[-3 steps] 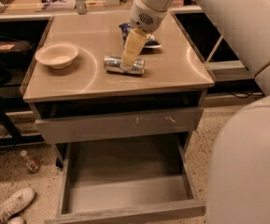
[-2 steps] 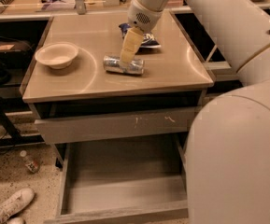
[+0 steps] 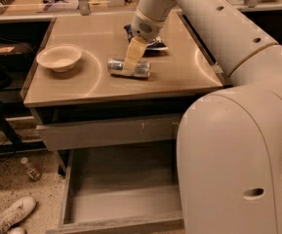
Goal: Place redbull can into middle drawer
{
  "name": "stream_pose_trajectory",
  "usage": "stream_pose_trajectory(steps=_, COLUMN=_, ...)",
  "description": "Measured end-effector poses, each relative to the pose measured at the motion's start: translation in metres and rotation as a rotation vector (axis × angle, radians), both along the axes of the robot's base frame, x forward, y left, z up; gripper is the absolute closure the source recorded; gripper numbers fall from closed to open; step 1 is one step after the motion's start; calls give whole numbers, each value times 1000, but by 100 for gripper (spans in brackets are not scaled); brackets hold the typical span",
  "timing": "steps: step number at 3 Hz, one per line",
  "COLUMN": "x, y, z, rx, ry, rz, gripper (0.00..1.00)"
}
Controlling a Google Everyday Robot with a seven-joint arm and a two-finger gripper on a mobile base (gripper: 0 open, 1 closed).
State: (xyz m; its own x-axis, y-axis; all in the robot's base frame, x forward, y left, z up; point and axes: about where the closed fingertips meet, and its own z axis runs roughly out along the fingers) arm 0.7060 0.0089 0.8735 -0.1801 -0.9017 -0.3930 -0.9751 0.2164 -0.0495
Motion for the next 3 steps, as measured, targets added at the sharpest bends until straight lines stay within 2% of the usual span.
stream_pose_trajectory(steps=3, x=-4, y=17, z=-50, rx=8, ry=99, rz=1, gripper=0)
